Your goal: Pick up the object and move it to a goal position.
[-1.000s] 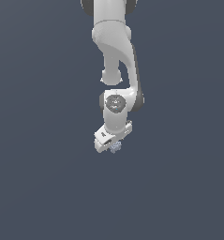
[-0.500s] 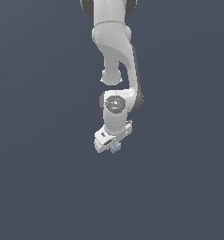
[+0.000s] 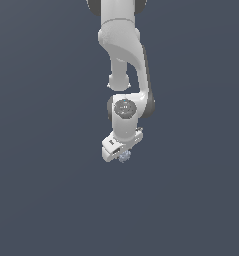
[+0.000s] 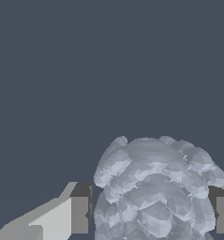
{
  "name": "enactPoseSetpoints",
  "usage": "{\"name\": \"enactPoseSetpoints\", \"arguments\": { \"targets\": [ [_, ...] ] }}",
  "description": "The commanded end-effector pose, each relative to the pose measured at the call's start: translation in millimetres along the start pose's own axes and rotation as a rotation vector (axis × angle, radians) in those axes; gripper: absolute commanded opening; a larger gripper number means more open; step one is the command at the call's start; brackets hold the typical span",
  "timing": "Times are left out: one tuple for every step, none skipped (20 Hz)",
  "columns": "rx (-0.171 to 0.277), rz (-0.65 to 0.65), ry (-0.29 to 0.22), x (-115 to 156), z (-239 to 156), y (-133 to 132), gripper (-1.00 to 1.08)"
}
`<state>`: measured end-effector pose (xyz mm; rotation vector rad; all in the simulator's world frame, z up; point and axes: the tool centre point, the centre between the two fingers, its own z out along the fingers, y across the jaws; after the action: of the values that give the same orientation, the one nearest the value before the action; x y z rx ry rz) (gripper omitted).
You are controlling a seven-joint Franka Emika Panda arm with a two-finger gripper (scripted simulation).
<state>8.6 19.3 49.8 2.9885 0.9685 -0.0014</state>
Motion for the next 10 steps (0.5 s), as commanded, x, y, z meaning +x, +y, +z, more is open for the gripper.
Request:
{"name": "enactPoseSetpoints", "arguments": {
  "targets": [
    [-0.001, -0.001, 0.001, 3.6, -10.1, -5.1, -1.0],
    [-0.001, -0.001, 0.001, 5.3, -15.4, -7.8, -1.0],
    [-0.001, -0.001, 0.001, 7.2, -21.4, -10.9, -1.0],
    [-0.001, -0.001, 0.001, 9.5, -27.9, -14.5, -1.0],
    [-0.001, -0.001, 0.001, 11.8, -35.2, -18.2, -1.0],
    [-0.001, -0.001, 0.001, 14.4, -43.1, -22.2, -1.0],
    [-0.001, -0.001, 0.001, 17.1, -51.5, -26.5, -1.0],
    [-0.001, -0.001, 0.001, 20.0, -60.5, -31.1, -1.0],
    [-0.001, -0.002, 0.0, 23.3, -69.9, -36.2, -1.0],
    [-0.001, -0.002, 0.0, 26.6, -79.8, -41.2, -1.0]
  ]
}}
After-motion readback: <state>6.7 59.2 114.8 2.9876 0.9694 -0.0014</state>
